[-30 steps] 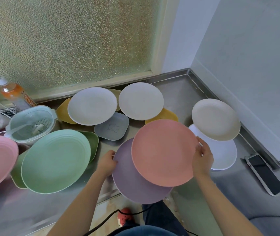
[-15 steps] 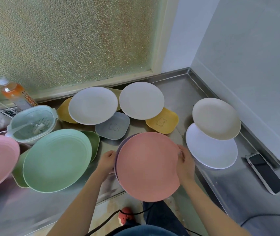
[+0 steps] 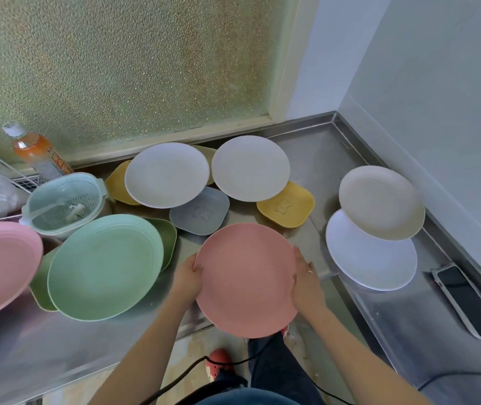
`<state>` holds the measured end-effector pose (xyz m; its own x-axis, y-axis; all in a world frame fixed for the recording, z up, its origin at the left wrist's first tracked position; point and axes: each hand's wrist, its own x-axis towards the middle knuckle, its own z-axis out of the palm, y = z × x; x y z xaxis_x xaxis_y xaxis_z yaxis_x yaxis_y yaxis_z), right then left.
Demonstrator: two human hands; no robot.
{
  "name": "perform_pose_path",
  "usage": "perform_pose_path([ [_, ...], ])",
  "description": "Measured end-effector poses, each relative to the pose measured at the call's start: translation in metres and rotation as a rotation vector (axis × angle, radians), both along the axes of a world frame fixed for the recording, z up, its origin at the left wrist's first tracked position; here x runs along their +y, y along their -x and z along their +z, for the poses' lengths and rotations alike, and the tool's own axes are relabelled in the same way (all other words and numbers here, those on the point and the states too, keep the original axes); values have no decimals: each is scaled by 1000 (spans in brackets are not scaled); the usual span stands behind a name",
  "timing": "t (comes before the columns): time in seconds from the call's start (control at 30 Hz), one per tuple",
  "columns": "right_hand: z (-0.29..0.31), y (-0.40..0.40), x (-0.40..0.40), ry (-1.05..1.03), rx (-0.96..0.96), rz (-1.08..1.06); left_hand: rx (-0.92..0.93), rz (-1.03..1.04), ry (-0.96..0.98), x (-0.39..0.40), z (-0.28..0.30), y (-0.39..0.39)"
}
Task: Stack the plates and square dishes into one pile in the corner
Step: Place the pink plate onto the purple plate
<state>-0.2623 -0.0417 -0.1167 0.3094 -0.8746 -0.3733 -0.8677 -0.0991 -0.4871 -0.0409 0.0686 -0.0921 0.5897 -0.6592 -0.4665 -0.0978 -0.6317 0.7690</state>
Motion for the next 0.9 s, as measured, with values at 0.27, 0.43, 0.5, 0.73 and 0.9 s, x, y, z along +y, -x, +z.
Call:
perform_pose_path([
  [0.27,0,-4,3,15,-200,-69,-125,-52,-59,-5,-7,-7],
  [0.43,8,-8,2,-39,-287,-121,-33,8,50,-8,4,-2],
  [0.5,13,-8,1,-19,-338,-145,35,28,87,-8,9,-2],
  [0.73,46,-6,1,173,-616,-494,60,-165,24,-7,1,-5],
  [0.9,61,21,-21,244,-644,-662,-85,-328,-82,-4,-1,-1],
])
